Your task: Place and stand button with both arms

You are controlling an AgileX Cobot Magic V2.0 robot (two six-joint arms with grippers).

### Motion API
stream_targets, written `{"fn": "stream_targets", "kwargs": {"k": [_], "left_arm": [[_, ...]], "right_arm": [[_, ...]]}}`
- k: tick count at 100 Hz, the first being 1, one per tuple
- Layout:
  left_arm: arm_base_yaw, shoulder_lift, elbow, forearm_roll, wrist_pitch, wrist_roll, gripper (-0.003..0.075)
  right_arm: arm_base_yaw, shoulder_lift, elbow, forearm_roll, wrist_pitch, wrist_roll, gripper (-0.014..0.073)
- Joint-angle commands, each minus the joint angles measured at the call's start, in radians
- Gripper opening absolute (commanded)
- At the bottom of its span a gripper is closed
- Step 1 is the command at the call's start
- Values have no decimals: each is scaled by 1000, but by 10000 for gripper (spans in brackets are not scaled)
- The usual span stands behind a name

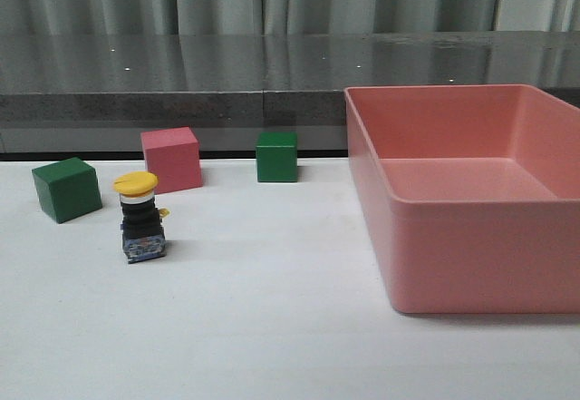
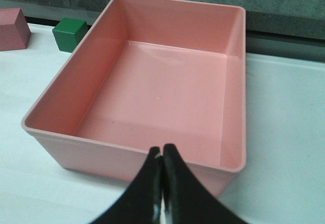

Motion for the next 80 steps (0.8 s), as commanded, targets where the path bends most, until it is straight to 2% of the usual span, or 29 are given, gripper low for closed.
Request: {"fn": "stream_targets", "kwargs": {"k": [1,22,31,38,48,57,69,80], "left_arm": [[-9,12,-19,-35,-89,-11,-20],[-35,12,59,-2,-250,-17,-20],[-51,-5,81,137,-251,-94,-20],[-64,-26,95,315,-251,-270,-20],[-80,-70,119,626,-251,-596,-20],[-92,-110,159,834,-289,-837,-20],[-94,-153,240,1041,-398,-1044,-20],[-94,-172,336,1131,-542,-1129,-20]], "right_arm": [[-5,4,-24,21,-62,-4,-69],[-5,4,-24,21,-62,-4,-69],[-5,4,-24,21,-62,-4,-69],[-5,4,-24,21,-62,-4,-69],[-5,4,-24,21,-62,-4,-69],[-5,4,-24,21,-62,-4,-69],[-5,4,-24,21,-62,-4,-69],[-5,4,-24,21,-62,-4,-69]]}}
